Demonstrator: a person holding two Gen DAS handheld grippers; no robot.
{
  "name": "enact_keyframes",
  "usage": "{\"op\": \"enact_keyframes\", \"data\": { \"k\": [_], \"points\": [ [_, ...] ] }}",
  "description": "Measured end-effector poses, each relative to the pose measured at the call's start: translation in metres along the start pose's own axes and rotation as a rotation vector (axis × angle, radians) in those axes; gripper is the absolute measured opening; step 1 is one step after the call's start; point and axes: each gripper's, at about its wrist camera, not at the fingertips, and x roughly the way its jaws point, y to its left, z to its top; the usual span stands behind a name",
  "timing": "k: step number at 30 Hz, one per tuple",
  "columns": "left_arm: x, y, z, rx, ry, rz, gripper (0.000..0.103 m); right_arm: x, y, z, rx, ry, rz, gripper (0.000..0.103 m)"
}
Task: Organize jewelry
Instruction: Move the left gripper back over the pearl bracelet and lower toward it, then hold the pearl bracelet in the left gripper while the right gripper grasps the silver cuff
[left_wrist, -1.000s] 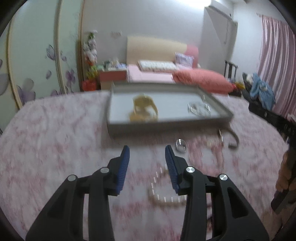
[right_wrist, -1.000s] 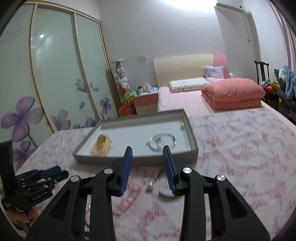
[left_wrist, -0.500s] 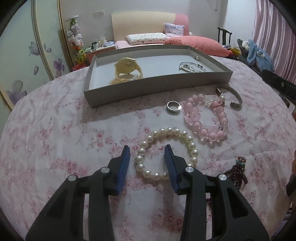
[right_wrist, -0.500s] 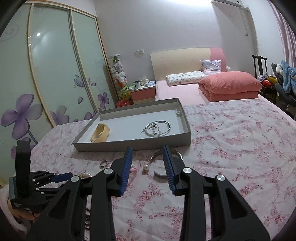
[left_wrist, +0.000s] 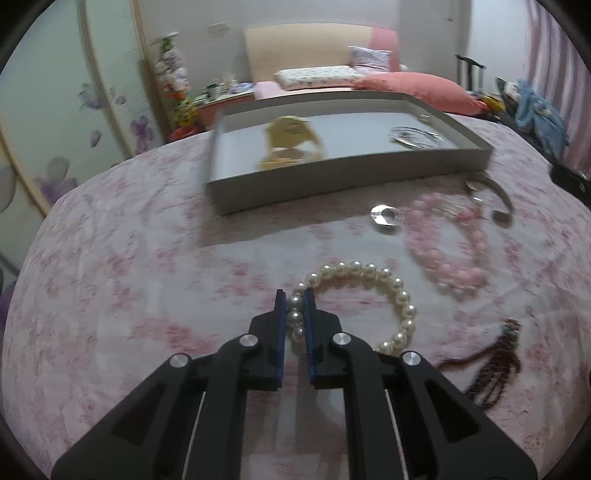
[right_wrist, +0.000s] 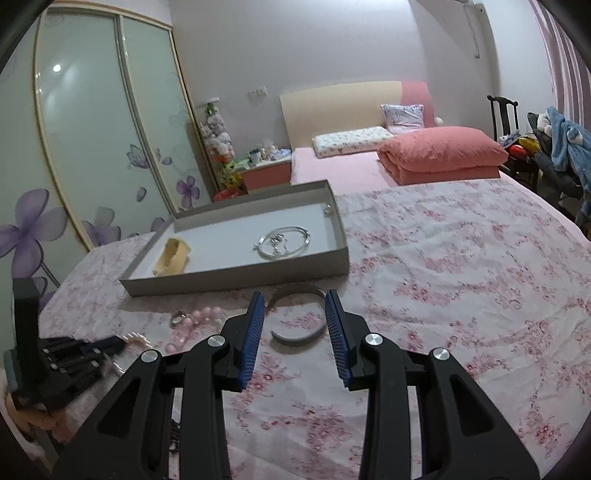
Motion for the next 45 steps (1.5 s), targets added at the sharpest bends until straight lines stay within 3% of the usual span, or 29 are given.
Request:
{"op": "enact_keyframes", "data": {
  "k": [7,12,19,22,31,39,45],
  "points": [
    [0.001,0.041,-0.003,-0.09,0.006,0.064,0.01,0.016,-0.002,-0.005,-0.044,0.092,-0.041,0.036],
    [-0.002,0.047,-0.004,-0.106,0.006,0.052,0.01,0.033,-0.002,-0.011,-0.085,0.187,-0.066,0.049],
    [-0.003,0.049,-0.005,-0.12,0.005,0.034,0.01,0.054,0.0,-0.018,-0.194,0.296,-0.091,0.051],
    [-0.004,0.051,-0.006,-0.124,0.005,0.029,0.01,0.059,0.0,-0.014,-0.232,0.297,-0.082,0.058],
    [-0.002,0.052,-0.003,-0.129,0.005,0.023,0.01,0.081,0.01,-0.001,-0.292,0.316,0.009,0.058],
    [-0.002,0.051,-0.003,-0.129,0.005,0.023,0.01,0.098,0.013,0.012,-0.285,0.325,0.01,0.069],
    [-0.002,0.052,-0.003,-0.128,0.005,0.023,0.01,0.108,0.017,0.017,-0.28,0.326,0.002,0.07]
  ]
}}
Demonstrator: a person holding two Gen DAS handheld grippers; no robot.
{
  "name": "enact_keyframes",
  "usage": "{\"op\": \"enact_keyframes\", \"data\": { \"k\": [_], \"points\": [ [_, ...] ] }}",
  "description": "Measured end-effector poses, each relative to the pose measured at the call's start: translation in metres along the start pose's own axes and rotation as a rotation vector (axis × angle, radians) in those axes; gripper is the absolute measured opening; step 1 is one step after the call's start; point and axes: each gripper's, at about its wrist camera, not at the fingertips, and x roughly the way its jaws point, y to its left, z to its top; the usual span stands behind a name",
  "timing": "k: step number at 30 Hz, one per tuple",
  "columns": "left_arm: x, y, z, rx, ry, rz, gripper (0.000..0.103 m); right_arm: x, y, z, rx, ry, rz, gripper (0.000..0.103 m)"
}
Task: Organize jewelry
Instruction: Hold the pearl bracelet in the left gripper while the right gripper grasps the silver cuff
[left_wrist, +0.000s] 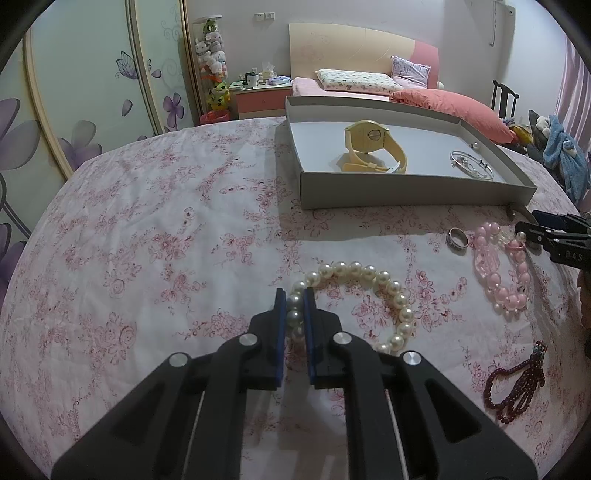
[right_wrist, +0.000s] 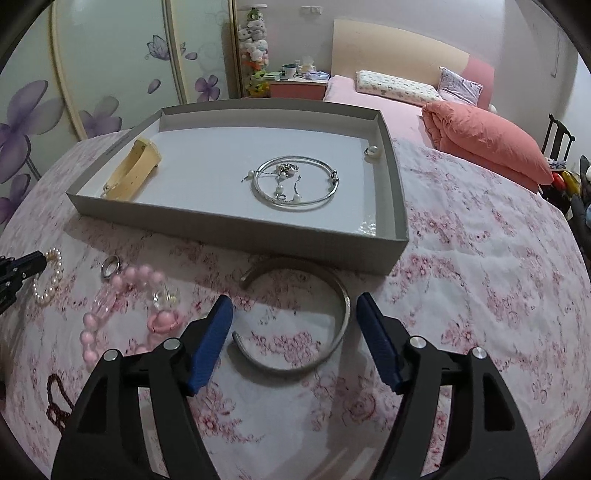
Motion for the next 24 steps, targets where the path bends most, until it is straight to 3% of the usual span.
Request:
{"op": "enact_keyframes", "data": {
  "k": [8,10,14,24],
  "points": [
    [0.0,0.0,0.0,-0.001,0.0,0.0,0.01,0.008,0.006,0.01,0.04,0.002,-0.032,0.071],
    [0.0,0.0,0.0,-0.002,0.0,-0.001,0.01,0.008,0.007,0.01,0.043,-0.004,-0.034,0.062],
    [0.0,-0.001,0.0,-0.002,0.0,-0.001,0.01,0.007,0.007,0.009,0.044,-0.006,-0.03,0.062],
    [-0.001,-0.002,0.0,-0.002,0.0,-0.002,0.01,-0.01,0.001,-0.011,0.076,-0.028,-0.014,0.062]
  ]
}}
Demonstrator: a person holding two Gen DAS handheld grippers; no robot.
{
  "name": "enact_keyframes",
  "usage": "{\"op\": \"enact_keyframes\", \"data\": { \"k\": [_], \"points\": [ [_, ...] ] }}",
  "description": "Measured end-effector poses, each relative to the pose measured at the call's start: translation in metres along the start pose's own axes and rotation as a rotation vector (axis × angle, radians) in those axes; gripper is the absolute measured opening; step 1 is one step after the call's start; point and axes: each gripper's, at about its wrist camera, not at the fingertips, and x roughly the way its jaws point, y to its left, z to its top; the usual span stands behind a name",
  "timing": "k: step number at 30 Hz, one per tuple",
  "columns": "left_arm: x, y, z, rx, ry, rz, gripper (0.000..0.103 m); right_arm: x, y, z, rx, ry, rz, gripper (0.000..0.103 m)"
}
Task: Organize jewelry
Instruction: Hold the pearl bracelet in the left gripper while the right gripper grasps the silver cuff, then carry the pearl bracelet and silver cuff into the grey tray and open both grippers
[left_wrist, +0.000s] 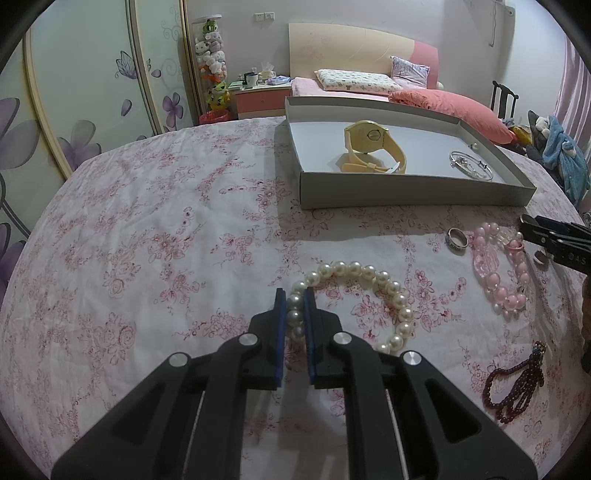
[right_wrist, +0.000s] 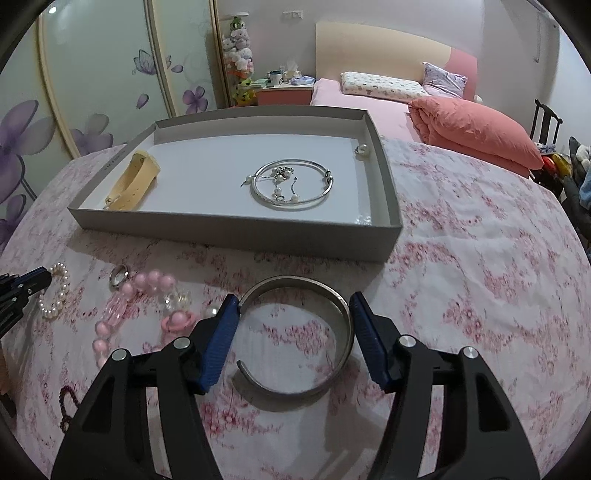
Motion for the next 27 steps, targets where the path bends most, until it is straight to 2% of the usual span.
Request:
{"op": "enact_keyframes", "data": {
  "k": [9,20,27],
  "points": [
    [-0.011,-0.003,-0.002,-0.005,-0.041,-0.039,0.01,-0.03,-0.006,-0.018,0.052,-0.067,0.029,0.062],
    [-0.061,-0.021,0.002,0.012,-0.241,-0.117,0.01,-0.071,0.007,-0.03,0.088,-0.228,0.091,0.062],
    [-0.08,-0.035,0.002,0.012,-0.323,-0.108,0.01,-0.092,0.022,-0.037,0.061,-0.336,0.077,0.062]
  ]
}}
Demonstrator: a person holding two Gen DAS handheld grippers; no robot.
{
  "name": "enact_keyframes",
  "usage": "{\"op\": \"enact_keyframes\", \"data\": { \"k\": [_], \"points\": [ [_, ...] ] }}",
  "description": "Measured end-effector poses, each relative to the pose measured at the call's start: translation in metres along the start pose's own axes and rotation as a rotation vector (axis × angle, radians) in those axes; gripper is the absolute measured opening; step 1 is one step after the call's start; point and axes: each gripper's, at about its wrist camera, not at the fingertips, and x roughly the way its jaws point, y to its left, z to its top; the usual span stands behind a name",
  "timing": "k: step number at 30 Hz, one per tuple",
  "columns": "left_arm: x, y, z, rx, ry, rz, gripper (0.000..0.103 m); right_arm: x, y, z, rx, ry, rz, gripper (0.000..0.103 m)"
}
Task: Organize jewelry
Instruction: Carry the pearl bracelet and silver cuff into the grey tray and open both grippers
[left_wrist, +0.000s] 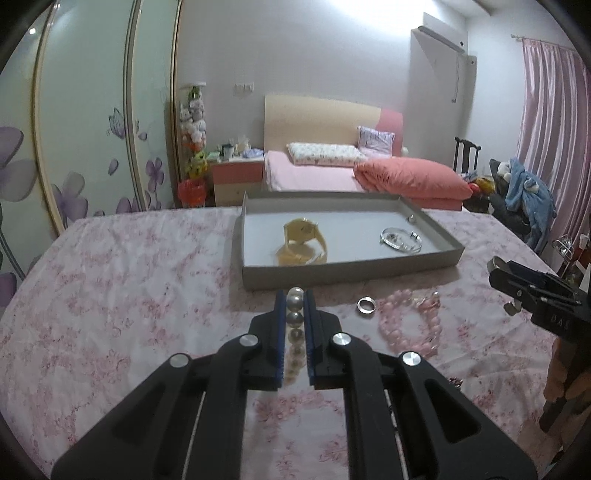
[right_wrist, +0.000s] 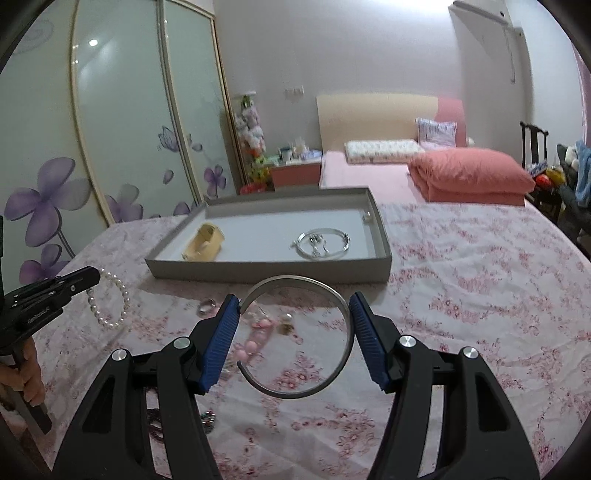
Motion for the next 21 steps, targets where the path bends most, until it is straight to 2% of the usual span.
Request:
{"op": "enact_keyframes", "data": {
  "k": [14,21],
  "points": [
    [-0.027,-0.021,0.011,0.035,-0.124,0.03,0.01,-0.034,0.028,0.005,-0.072,-0.215,-0.067,0.062],
    [-0.032,-0.025,0.018,0.041,-0.164,0.048,0.01,-0.039,0.036,0.009,-0.099,-0.293,-0.103,0.062]
  ]
}}
